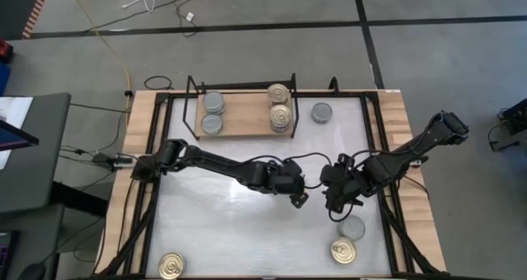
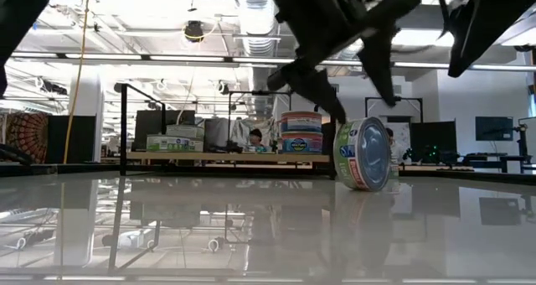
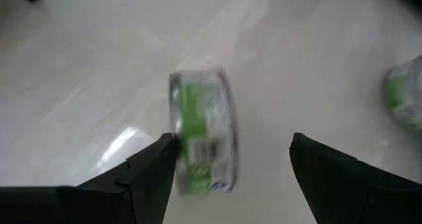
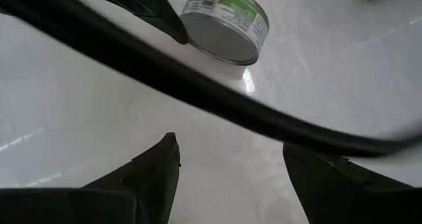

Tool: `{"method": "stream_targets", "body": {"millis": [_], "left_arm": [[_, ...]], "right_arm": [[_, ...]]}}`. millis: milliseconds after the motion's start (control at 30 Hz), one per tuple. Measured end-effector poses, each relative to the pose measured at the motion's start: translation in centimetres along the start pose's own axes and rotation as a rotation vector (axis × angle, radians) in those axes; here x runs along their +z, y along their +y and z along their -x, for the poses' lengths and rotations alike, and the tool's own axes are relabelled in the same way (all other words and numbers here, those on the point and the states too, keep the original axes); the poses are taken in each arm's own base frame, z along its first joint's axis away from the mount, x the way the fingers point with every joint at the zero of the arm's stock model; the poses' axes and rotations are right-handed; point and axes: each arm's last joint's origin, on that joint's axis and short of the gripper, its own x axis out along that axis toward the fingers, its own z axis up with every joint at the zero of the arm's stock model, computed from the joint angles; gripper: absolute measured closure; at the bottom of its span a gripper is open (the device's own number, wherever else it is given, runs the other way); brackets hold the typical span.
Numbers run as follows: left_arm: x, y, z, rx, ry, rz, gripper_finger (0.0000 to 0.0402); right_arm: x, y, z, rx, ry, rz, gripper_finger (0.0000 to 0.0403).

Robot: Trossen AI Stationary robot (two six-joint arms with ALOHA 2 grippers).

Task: Stack canned seafood by type on shelf
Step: Stack the green tuna can on top of the green tuna can on the shelf

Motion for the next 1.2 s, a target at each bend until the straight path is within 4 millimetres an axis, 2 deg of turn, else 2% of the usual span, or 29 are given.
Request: {"method": "stream_targets", "body": {"millis": [167, 467, 667, 767, 1000, 1200], "left_arm": [[-0.4, 1.1, -0.9, 0.078, 0.033, -0.006, 0.0118], [0.3, 1.6, -1.3, 0.069, 0.032, -0.067, 0.0118], [-1.1, 1.6, -3.7, 0.052, 0.087, -0.134, 0.0118], [-1.5, 1.9, -4.0, 0.074, 0.121, -0.12, 0.0125], [-1.2, 1.9, -3.9, 0.079, 0.108, -0.105, 0.019], [-0.9, 1.8, -3.5, 0.031, 0.149, -0.052, 0.0276]], "right_arm": [[-0.1, -0.1, 0.0, -0.007, 0.007, -0.015, 0.0111], [-0.1, -0.1, 0.0, -0.008, 0.007, -0.015, 0.0111], [-0.1, -0.1, 0.0, -0.01, 0.009, -0.012, 0.0111], [-0.1, -0.1, 0.0, -0.01, 0.01, -0.012, 0.0111], [-0.1, -0.1, 0.0, -0.008, 0.008, -0.012, 0.0111], [-0.1, -0.1, 0.0, -0.009, 0.007, -0.013, 0.0111]]}}
